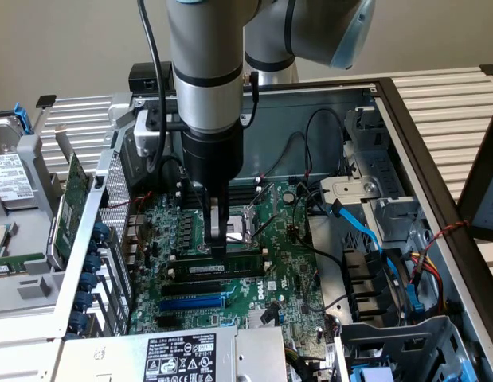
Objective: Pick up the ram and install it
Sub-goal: 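Press down the ram until it locks into place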
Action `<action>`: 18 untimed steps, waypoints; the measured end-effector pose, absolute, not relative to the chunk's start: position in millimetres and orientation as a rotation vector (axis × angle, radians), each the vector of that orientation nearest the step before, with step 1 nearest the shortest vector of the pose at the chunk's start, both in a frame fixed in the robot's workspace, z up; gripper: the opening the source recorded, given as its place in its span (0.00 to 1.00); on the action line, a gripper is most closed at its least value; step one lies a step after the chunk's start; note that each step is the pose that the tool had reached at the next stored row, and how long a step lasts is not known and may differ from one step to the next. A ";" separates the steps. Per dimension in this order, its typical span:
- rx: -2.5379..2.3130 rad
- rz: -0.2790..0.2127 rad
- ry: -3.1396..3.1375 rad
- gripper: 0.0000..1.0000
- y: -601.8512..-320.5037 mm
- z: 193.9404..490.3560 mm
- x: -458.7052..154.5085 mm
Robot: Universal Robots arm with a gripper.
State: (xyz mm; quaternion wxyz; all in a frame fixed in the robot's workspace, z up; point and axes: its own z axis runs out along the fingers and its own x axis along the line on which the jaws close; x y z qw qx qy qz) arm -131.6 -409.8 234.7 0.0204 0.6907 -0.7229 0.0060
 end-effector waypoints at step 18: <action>2.146 0.021 -2.240 0.11 -409.9 229.9 -131.0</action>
